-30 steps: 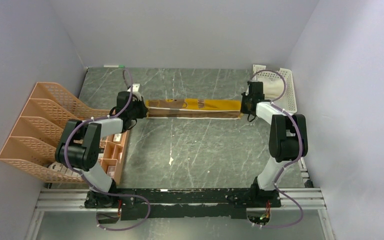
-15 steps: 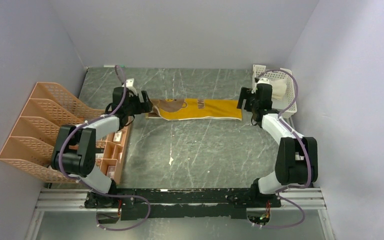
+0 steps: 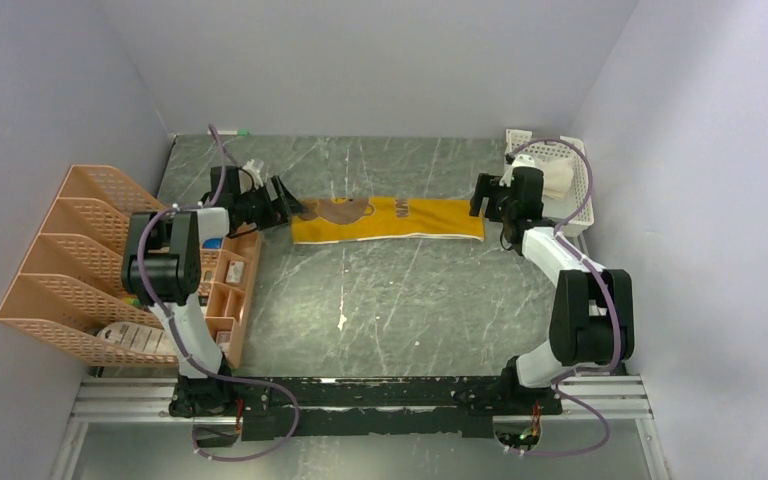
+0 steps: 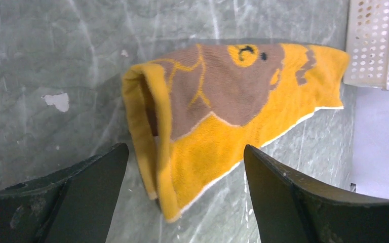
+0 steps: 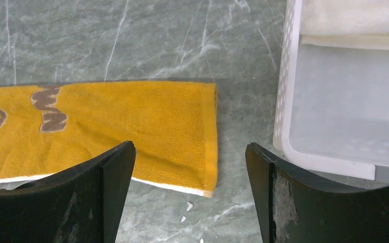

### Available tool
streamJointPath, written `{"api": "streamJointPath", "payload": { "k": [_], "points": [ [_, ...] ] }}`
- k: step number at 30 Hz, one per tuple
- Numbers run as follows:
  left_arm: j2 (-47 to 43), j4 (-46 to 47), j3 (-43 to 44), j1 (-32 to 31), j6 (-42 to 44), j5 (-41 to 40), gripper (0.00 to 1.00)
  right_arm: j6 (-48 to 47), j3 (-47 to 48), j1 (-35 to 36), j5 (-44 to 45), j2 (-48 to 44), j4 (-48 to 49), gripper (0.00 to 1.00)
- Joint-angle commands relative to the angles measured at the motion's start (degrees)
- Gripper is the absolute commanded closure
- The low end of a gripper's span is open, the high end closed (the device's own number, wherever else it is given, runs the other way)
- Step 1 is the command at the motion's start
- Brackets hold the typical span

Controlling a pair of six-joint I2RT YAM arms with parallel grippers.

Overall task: Roll the towels
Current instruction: Fold the towel at the center of the board.

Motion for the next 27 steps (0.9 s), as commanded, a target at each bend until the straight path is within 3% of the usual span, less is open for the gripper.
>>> {"api": "streamJointPath", "payload": {
  "k": [1, 9, 13, 20, 22, 24, 27],
  "points": [
    [5.5, -4.4, 3.7, 0.4, 0.4, 4.6, 0.06, -0.4, 0.0, -0.3, -1.5, 1.5, 1.5, 0.2],
    [7.8, -10.7, 5.8, 0.0, 3.1, -5.9, 0.21, -0.3, 0.2, -0.3, -1.9, 2.4, 1.8, 0.2],
    [9.0, -11.3, 6.6, -1.5, 3.8, -6.2, 0.39, 0.0, -0.1, -0.3, -2.2, 2.9, 2.2, 0.2],
    [11.7, -12.8, 9.9, -4.8, 4.6, -6.4, 0.46, -0.5, 0.2, -0.3, -2.6, 3.5, 1.6, 0.2],
    [11.8, -12.8, 10.2, -4.8, 4.5, -6.3, 0.59, -0.7, 0.1, -0.3, -2.5, 3.3, 1.5, 0.2],
    [11.7, -13.7, 11.0, -4.7, 4.3, -6.7, 0.89, -0.9, 0.2, -0.3, -2.5, 3.3, 1.4, 0.2],
    [10.8, -16.9, 13.1, -4.3, 4.5, -7.1, 0.93, -1.0, 0.4, -0.3, -2.6, 3.5, 1.1, 0.2]
  ]
}}
